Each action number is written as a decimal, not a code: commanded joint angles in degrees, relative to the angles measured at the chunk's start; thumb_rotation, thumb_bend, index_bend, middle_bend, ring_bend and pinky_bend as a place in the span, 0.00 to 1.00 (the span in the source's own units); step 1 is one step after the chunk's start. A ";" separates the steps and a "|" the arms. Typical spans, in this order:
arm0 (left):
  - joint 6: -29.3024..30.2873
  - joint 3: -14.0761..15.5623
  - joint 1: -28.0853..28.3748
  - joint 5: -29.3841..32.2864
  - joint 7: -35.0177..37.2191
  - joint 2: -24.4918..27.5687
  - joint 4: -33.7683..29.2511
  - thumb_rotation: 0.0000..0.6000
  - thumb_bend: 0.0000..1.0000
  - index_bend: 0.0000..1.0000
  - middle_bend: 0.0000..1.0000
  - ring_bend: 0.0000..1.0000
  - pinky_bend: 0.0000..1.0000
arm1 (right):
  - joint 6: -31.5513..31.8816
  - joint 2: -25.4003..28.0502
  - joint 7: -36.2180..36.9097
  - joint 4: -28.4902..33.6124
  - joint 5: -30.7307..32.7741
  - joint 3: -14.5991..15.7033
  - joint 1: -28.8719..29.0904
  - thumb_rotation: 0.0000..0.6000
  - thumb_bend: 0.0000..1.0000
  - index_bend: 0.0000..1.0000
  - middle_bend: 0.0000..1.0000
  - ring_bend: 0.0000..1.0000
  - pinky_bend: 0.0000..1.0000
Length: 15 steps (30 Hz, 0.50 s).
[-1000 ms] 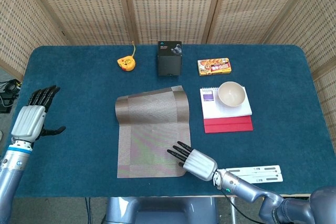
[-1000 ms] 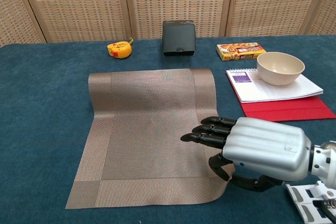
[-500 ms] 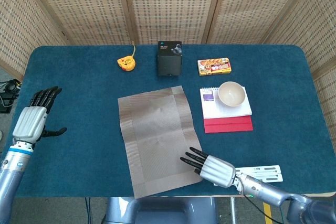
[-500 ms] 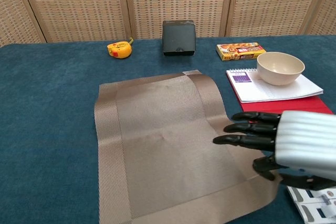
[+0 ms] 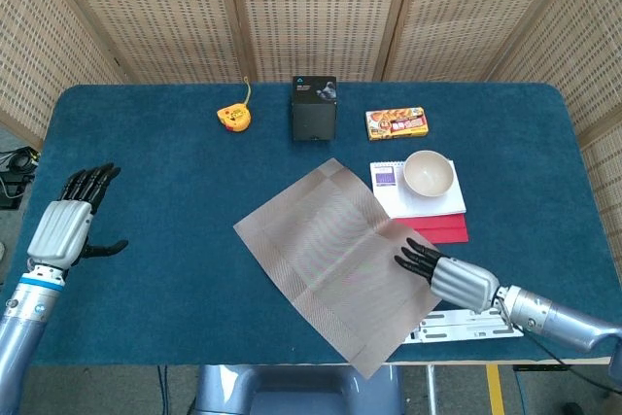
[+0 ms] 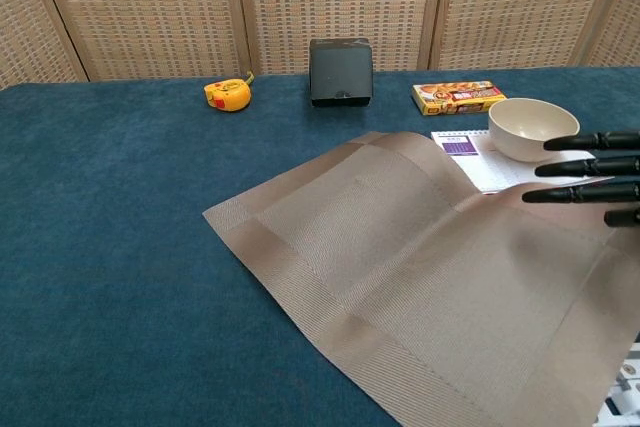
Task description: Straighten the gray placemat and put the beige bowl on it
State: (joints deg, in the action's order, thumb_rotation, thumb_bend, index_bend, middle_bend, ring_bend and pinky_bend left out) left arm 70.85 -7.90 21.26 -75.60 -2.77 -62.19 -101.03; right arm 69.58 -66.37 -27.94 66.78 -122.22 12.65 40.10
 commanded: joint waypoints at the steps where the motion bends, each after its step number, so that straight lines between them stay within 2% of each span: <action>1: -0.07 -0.03 0.02 0.08 0.08 0.00 0.08 1.00 0.00 0.00 0.00 0.00 0.00 | -1.72 -0.45 -1.00 -2.66 0.29 -1.44 1.46 1.00 0.63 0.69 0.00 0.00 0.00; 11: -1.08 -0.07 0.54 0.84 -0.62 -0.46 0.73 1.00 0.00 0.00 0.00 0.00 0.00 | -3.15 -4.02 -2.05 -13.15 0.38 -2.73 3.45 1.00 0.58 0.68 0.00 0.00 0.00; 13: -1.27 0.00 0.67 0.93 -1.02 -0.68 0.79 1.00 0.00 0.00 0.00 0.00 0.00 | -2.08 -4.54 -2.14 -15.76 0.21 -2.78 3.48 1.00 0.56 0.67 0.00 0.00 0.00; 15: -1.40 0.06 0.77 0.99 -1.36 -0.85 0.77 1.00 0.00 0.00 0.00 0.00 0.00 | -0.67 -5.26 -1.80 -18.07 0.10 -2.77 3.31 1.00 0.48 0.64 0.00 0.00 0.00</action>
State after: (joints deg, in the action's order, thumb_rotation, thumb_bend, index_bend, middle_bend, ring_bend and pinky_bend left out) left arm 69.48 -7.86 22.00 -74.64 -4.10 -63.01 -100.26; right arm 67.47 -70.69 -30.02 51.00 -122.05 10.00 43.41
